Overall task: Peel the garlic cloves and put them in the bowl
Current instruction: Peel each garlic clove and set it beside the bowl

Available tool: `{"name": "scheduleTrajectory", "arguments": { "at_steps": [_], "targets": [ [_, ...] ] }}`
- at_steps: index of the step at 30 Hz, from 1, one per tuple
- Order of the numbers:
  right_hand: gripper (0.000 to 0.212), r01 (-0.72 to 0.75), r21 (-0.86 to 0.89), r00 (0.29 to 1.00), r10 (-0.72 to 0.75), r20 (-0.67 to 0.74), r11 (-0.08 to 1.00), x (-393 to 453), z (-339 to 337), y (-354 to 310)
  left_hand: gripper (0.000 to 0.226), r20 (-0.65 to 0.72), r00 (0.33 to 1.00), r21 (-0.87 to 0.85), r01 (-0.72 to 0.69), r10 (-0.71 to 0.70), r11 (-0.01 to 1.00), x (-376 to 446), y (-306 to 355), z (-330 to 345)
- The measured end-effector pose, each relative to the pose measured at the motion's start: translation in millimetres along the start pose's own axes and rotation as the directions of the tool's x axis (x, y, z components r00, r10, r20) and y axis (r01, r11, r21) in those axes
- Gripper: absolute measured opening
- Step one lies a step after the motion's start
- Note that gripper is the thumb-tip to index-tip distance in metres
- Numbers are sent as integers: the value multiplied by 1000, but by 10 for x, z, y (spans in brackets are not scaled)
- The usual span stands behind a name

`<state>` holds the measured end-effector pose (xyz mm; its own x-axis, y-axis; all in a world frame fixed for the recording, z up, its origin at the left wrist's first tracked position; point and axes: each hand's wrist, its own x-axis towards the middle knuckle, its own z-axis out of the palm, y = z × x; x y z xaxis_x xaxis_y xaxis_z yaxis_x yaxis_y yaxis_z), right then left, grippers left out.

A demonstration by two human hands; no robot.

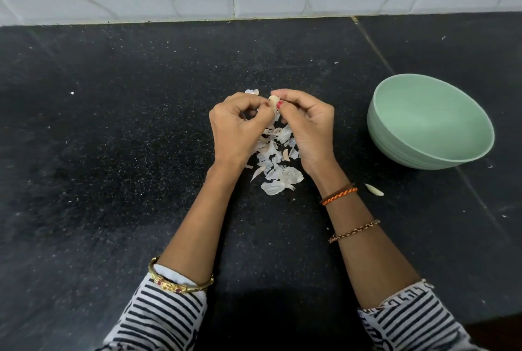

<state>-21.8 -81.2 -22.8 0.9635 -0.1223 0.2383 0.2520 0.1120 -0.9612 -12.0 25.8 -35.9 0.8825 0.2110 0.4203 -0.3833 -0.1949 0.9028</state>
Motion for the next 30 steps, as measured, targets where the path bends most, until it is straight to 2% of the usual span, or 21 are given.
{"name": "scheduleTrajectory", "arguments": {
  "at_steps": [3, 7, 21, 25, 30],
  "targets": [
    [25, -29, 45, 999, 30, -22, 999, 3, -7, -8, 11, 14, 996, -103, 87, -87, 991, 1, 19, -8],
    [26, -31, 35, 999, 32, -24, 999, 10, -15, -1, 8, 60, 995, -133, 86, -79, 987, -13, 37, -17],
    [24, 37, -77, 999, -36, 9, 996, 28, -41, 65, 17, 47, 999, -24, 25, -24, 999, -1, -21, -35],
    [24, 43, -82, 999, -43, 5, 996, 29, -50, 68, 9, 23, 999, -20, 47, -47, 999, 5, -22, -32],
    [23, 21, -53, 1000, -21, 3, 998, 34, -57, 64, 11, 53, 995, -60, 87, -84, 994, 9, 15, -43]
  ]
}}
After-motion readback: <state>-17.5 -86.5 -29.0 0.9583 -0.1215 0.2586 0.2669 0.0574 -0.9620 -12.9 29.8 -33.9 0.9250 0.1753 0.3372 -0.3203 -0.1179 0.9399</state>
